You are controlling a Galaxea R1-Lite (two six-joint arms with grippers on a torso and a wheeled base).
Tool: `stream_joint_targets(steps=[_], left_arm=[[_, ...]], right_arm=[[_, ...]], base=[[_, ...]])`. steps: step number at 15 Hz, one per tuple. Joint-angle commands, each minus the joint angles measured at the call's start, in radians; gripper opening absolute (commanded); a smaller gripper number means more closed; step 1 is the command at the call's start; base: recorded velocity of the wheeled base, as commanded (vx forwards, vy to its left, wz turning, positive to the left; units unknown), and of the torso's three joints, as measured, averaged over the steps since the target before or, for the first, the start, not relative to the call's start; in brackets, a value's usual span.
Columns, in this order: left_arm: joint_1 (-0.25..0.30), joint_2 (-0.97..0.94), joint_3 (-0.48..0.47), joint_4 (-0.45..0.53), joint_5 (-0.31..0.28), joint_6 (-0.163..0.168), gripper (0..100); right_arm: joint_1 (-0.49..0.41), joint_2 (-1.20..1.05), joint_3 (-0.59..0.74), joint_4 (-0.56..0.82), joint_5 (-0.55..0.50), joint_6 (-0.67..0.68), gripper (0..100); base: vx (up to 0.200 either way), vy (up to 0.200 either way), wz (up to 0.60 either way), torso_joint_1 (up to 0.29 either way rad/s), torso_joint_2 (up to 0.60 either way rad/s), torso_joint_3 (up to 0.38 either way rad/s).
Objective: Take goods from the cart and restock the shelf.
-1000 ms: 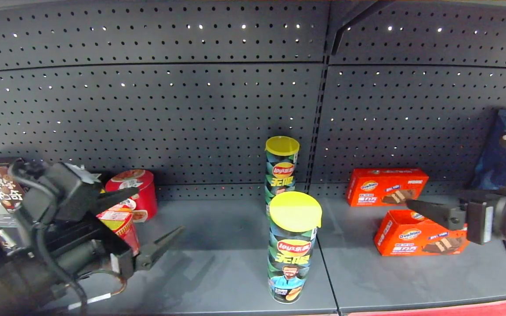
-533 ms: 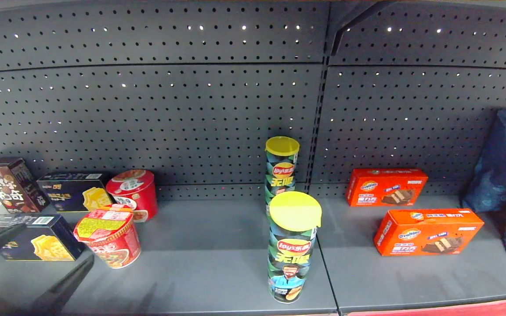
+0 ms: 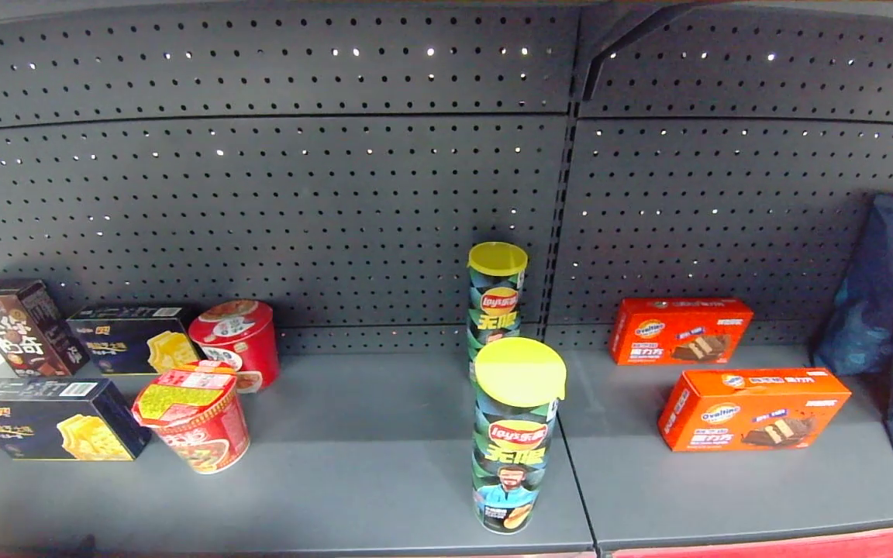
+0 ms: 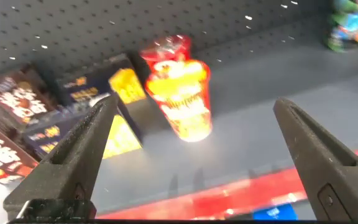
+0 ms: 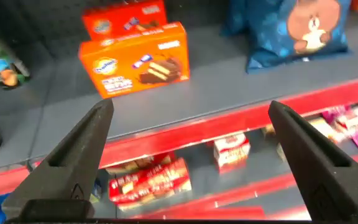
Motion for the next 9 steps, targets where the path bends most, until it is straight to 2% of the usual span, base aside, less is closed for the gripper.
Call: stream_joint_targets(steps=[1,2,3,4,5,6,7,9], left_arm=[[-0.005,-0.280,0.026,0.238,-0.062,-0.009,100],[-0.005,-0.349,0.024,0.315,-0.077,-0.009,100],[-0.005,-0.398,0.030,0.379,-0.105,-0.007,100],[-0.005,-0.391,0.030,0.365,-0.109,-0.012,100],[-0.005,-0.391,0.030,0.378,-0.117,-0.023,100],[-0.005,-0.391,0.030,0.381,-0.134,-0.053,100],[-0.005,-0.391,0.030,0.381,-0.137,-0.055,100],[-0.005,-0.391,0.030,0.382,-0.148,-0.067,100]], right_arm=[[-0.022,-0.085,0.098,-0.031,0.044,-0.067,100],[-0.022,-0.085,0.138,-0.077,0.047,-0.107,100],[-0.022,-0.085,0.261,-0.224,0.089,-0.170,100],[-0.023,-0.085,0.360,-0.364,0.147,-0.177,100],[-0.023,-0.085,0.360,-0.362,0.162,-0.180,100],[-0.023,-0.085,0.351,-0.325,0.162,-0.183,100],[-0.025,-0.083,0.346,-0.313,0.162,-0.180,100],[-0.089,-0.077,0.342,-0.298,0.143,-0.179,100]], base=[[0.000,0.000,0.00,0.000,0.00,0.000],[0.000,0.000,0.00,0.000,0.00,0.000],[0.000,0.000,0.00,0.000,0.00,0.000],[0.000,0.000,0.00,0.000,0.00,0.000],[0.000,0.000,0.00,0.000,0.00,0.000],[0.000,0.000,0.00,0.000,0.00,0.000],[0.000,0.000,0.00,0.000,0.00,0.000],[0.000,0.000,0.00,0.000,0.00,0.000]])
